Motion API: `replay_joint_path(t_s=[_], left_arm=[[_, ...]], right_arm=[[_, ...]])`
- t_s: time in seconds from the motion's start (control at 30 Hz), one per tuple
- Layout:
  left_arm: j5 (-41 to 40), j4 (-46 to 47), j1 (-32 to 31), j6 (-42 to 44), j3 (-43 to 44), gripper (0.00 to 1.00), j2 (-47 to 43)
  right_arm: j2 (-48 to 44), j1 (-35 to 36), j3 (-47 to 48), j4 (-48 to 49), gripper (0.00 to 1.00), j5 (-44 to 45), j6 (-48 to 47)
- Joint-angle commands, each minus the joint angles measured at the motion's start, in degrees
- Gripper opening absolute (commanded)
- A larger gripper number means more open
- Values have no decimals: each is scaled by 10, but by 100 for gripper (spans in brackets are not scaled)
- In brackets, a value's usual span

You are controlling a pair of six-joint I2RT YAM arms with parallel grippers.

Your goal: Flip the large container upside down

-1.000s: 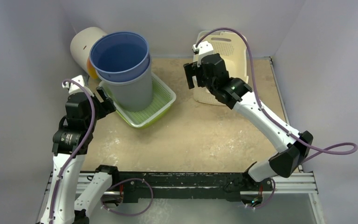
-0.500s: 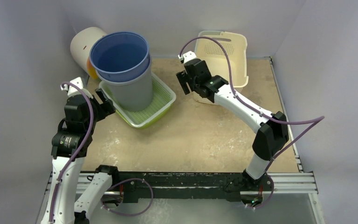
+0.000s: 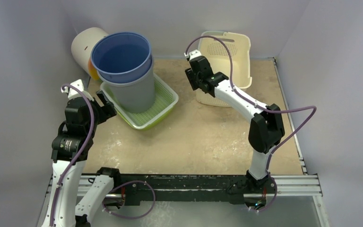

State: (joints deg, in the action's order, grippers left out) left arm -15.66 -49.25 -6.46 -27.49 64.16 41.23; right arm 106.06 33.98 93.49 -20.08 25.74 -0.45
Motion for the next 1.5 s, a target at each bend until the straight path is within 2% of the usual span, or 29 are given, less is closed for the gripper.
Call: replay_joint_path(t_s=[0.0, 0.07, 0.2, 0.3, 0.37, 0.5, 0.6, 0.83, 1.03, 1.13, 1.27, 1.4, 1.47], left_arm=[[-10, 3, -2, -6, 0, 79, -4], [-12, 4, -2, -6, -2, 79, -4], [-13, 3, -1, -6, -4, 79, -4], [-15, 2, -1, -6, -5, 79, -5], [-16, 2, -1, -6, -5, 79, -5], [-20, 1, -2, -4, -3, 79, -7], [-23, 0, -1, -3, 0, 79, -6], [-25, -1, -1, -5, 1, 79, -8], [-31, -2, -1, -3, 3, 79, -10], [-31, -3, -2, -3, 4, 79, -10], [-31, -4, -2, -2, 3, 79, -12], [-31, -4, -1, -4, -4, 79, -15], [-30, -2, -1, -6, -8, 79, -16]], right_arm=[[-1, -5, -1, 23, 61, -9, -5], [3, -6, -4, 25, 48, -17, 0], [10, -6, -4, 26, 12, -32, 7], [6, -12, -3, 24, 0, -50, 16], [-6, -23, -4, 26, 0, -71, 30], [-50, -63, -16, 42, 0, -171, 77], [-111, -93, -53, 119, 0, -309, 114], [-171, -101, -25, 218, 0, -506, 177], [-193, -104, -44, 306, 0, -596, 267], [-184, -104, -52, 276, 0, -580, 265], [-179, -103, -68, 207, 0, -484, 208], [-183, -102, -105, 152, 0, -449, 171], [-185, -102, -122, 129, 4, -439, 160]])
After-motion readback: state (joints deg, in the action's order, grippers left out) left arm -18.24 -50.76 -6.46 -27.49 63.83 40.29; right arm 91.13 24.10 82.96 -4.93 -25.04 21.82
